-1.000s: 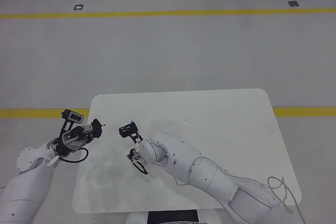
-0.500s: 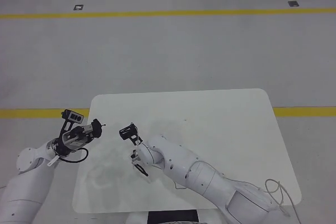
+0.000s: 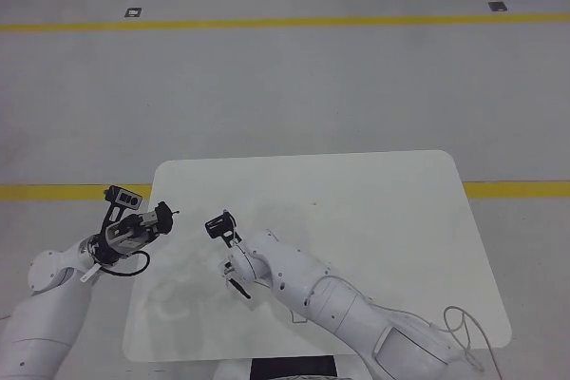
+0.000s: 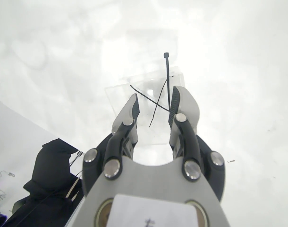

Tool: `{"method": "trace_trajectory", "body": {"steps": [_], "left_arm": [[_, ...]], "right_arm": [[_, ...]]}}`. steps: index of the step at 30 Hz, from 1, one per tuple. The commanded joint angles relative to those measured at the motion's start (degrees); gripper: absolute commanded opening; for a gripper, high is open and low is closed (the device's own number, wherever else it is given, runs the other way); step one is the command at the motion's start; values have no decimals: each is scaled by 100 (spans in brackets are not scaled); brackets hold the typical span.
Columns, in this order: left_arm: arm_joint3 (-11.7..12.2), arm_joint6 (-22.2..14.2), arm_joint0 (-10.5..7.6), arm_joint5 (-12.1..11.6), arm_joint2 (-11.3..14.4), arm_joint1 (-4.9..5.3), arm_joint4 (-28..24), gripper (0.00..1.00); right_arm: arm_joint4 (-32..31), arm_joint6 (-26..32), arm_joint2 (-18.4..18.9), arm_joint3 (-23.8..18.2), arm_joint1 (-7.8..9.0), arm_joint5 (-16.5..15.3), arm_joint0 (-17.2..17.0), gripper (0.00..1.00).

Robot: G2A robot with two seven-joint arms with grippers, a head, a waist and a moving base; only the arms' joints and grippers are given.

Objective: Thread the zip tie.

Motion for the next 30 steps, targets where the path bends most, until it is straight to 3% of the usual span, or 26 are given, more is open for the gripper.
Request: {"method": "trace_trajectory", "body": {"steps": [1,13,16,20,26,30], "left_arm": [[0,0,0,0,0,0,0,0],[0,0,0,0,0,0,0,0],[0,0,0,0,0,0,0,0],[0,0,0,0,0,0,0,0],[0,0,0,0,0,0,0,0],[0,0,0,0,0,0,0,0]], "right_arm": [[-34,-41,28,89,-48,0,2,24],[-319,-88,230,571,-315,0,30,18],[-370,-146,352,677,-377,0,13,1],[-457,-193,500,705,-435,0,-34,0],[-558,-183,727,424,-437,0,-198,0],[-549,-98,962,-158,-331,-99,-421,0]]}}
